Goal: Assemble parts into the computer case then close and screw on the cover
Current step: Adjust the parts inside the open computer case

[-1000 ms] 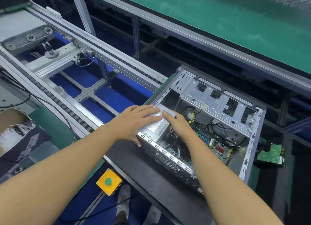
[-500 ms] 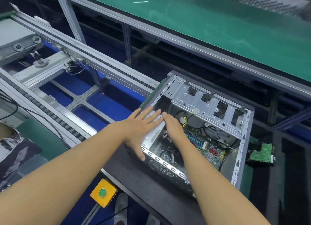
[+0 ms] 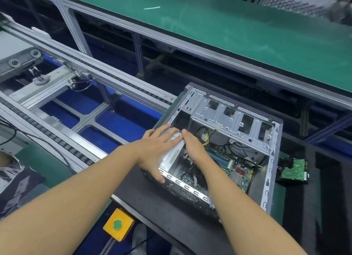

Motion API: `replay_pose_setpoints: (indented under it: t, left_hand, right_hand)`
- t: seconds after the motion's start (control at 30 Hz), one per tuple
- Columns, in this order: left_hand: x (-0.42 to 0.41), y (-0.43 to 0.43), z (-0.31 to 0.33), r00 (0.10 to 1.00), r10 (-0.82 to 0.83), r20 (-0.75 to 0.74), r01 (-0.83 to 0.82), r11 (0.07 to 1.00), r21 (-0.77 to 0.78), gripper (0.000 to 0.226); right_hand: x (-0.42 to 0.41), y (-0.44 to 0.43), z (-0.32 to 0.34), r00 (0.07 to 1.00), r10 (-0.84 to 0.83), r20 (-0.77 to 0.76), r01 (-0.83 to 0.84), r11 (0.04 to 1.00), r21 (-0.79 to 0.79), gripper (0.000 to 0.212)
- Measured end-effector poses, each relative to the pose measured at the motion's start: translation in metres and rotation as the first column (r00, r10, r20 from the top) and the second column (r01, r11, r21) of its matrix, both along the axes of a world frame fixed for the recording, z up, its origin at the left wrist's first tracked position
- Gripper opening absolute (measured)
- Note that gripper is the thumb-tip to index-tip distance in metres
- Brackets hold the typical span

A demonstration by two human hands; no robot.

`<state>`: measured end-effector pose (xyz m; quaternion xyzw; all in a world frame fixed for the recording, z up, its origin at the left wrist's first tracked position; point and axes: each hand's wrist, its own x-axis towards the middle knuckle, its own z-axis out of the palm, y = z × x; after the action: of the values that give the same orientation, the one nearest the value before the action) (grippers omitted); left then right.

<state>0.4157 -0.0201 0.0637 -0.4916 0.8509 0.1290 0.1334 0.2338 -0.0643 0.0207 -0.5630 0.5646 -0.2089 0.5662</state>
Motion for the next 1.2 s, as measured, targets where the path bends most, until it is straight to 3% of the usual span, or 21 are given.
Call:
replay_pose_setpoints:
  t: [0.27,0.43,0.5,0.57,0.63,0.7,0.73,0.8,0.97,1.03,1.1,1.2]
  left_hand:
    - [-0.002,0.003,0.002,1.0,0.012,0.012,-0.012,1.0,-0.02,0.145]
    - [0.003,0.02,-0.003,0.997,0.053,-0.058,-0.056,0.996,-0.063,0.141]
    - [0.007,0.034,-0.007,0.979,0.085,-0.188,-0.106,0.989,-0.105,0.136]
    - [0.015,0.048,-0.007,0.888,0.156,-0.433,-0.215,0.972,-0.092,0.118]
    - [0.033,0.059,-0.006,0.731,0.248,-0.635,-0.361,0.931,-0.053,0.083]
    - [0.059,0.071,-0.004,0.523,0.388,-0.759,-0.531,0.845,0.067,0.034]
    - [0.072,0.078,-0.005,0.377,0.473,-0.796,-0.599,0.78,0.18,0.019]
    - [0.102,0.099,-0.01,0.166,0.588,-0.791,-0.679,0.65,0.341,0.033]
    - [0.179,0.16,-0.046,0.001,0.757,-0.654,-0.759,0.426,0.492,0.05]
    - [0.208,0.188,-0.064,-0.046,0.798,-0.601,-0.802,0.329,0.498,0.042]
    - [0.236,0.217,-0.083,-0.035,0.85,-0.525,-0.854,0.248,0.458,0.031]
    - [0.268,0.256,-0.113,-0.095,0.907,-0.41,-0.859,0.133,0.495,0.016]
  right_hand:
    - [-0.001,0.025,0.005,0.999,0.002,-0.04,-0.006,0.995,-0.101,0.044]
    - [0.0,0.056,0.018,0.99,0.004,-0.143,-0.027,0.987,-0.16,0.072]
    - [0.005,0.064,0.026,0.979,-0.028,-0.203,-0.021,0.971,-0.236,0.072]
    - [0.017,0.071,0.036,0.966,-0.089,-0.244,0.008,0.95,-0.313,0.067]
    - [0.036,0.079,0.046,0.962,-0.127,-0.243,0.023,0.921,-0.39,0.059]
    - [0.059,0.087,0.054,0.964,-0.135,-0.229,0.003,0.868,-0.497,0.051]
    - [0.071,0.09,0.057,0.968,-0.137,-0.211,-0.002,0.835,-0.55,0.046]
    - [0.101,0.099,0.058,0.975,-0.142,-0.171,0.004,0.781,-0.624,0.043]
    - [0.184,0.132,0.04,0.989,0.003,-0.146,-0.085,0.824,-0.559,0.043]
    - [0.217,0.143,0.024,0.987,0.081,-0.14,-0.137,0.878,-0.458,0.042]
    - [0.251,0.153,0.005,0.982,0.138,-0.132,-0.176,0.92,-0.351,0.042]
    - [0.295,0.174,-0.027,0.952,0.237,-0.195,-0.275,0.941,-0.199,0.037]
